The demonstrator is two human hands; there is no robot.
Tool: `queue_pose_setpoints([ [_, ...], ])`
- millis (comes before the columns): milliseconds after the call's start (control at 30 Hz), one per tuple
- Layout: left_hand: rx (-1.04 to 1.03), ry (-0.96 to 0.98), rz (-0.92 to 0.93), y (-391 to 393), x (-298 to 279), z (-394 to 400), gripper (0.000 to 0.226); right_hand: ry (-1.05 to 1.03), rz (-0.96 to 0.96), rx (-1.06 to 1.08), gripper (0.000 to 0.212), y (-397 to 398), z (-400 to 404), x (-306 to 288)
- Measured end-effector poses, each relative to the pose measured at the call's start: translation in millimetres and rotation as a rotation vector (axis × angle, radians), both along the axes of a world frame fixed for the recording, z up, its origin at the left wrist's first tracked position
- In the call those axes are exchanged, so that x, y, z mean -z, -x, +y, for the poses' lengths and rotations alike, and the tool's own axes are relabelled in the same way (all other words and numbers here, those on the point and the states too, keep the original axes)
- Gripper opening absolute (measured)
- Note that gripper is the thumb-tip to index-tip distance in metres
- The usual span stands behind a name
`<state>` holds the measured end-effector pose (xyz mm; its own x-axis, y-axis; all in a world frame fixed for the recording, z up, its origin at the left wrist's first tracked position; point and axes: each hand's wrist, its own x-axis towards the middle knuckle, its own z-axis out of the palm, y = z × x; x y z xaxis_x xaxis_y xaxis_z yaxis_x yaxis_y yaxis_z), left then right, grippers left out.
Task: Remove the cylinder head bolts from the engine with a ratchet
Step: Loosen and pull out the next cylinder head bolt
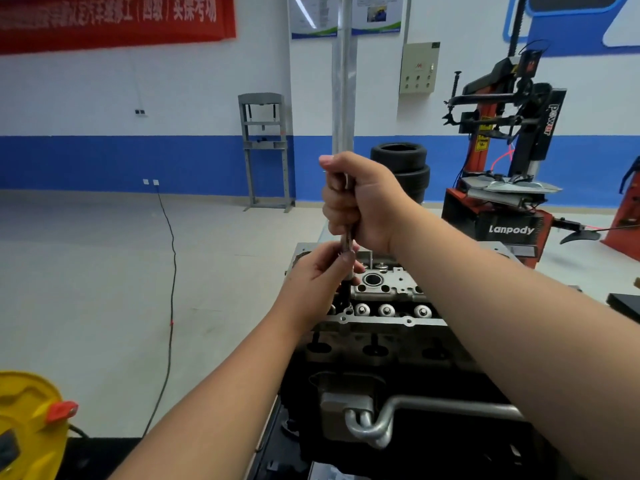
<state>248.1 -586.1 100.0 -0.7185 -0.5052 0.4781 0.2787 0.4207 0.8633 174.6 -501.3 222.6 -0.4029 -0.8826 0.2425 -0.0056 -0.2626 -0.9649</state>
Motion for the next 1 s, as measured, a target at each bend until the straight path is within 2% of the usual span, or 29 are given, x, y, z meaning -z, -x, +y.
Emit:
queue_pose_setpoints([
  [100, -0.047, 0.017, 0.017, 1, -2, 2, 0.014, 0.057, 0.081, 0.283, 0.03, -17, -3, 7],
  [167, -0.078, 0.045, 0.032, 3, -3, 0, 0.027, 0.088, 0.224, 0.523, 0.024, -33, -10, 16],
  [233, -0.101, 0.039, 0.022, 4, -3, 0, 0.016, 0.129, 0.242, 0.581, 0.025, -42, -14, 21],
  [267, -0.096, 0.022, 0.025, 4, -3, 0, 0.002, 0.141, 0.23, 0.57, 0.027, -42, -15, 19],
  [333, -0.061, 0.001, 0.04, 4, 0, -1, 0.021, 0.147, 0.165, 0.485, 0.03, -33, -13, 12],
  [467, 0.022, 0.009, 0.02, 0, 1, 0, 0.015, 0.03, -0.022, 0.024, 0.042, -6, -3, 2],
  [500, 0.023, 0.021, 0.011, 0, 1, 1, 0.017, 0.028, -0.03, 0.007, 0.041, -4, -2, 2],
  [567, -0.022, 0.044, 0.008, 2, 1, 3, 0.014, 0.05, -0.046, 0.116, 0.038, -7, -5, 6],
  [667, -0.081, 0.082, 0.035, 0, -3, 6, 0.006, 0.149, 0.088, 0.449, 0.031, -26, -12, 17],
  [767, -0.118, 0.068, 0.035, 1, -1, 3, 0.005, 0.19, 0.178, 0.541, 0.03, -37, -16, 19],
  [833, -0.099, 0.048, 0.053, 2, 1, 2, 0.017, 0.167, 0.184, 0.481, 0.03, -31, -15, 13],
  [933, -0.016, 0.002, 0.062, 0, 1, 4, 0.016, 0.049, 0.062, 0.106, 0.042, -12, -7, 2],
  [1000, 0.0, 0.017, 0.034, -1, 1, 5, 0.02, 0.023, 0.026, -0.001, 0.042, -4, -1, 0],
])
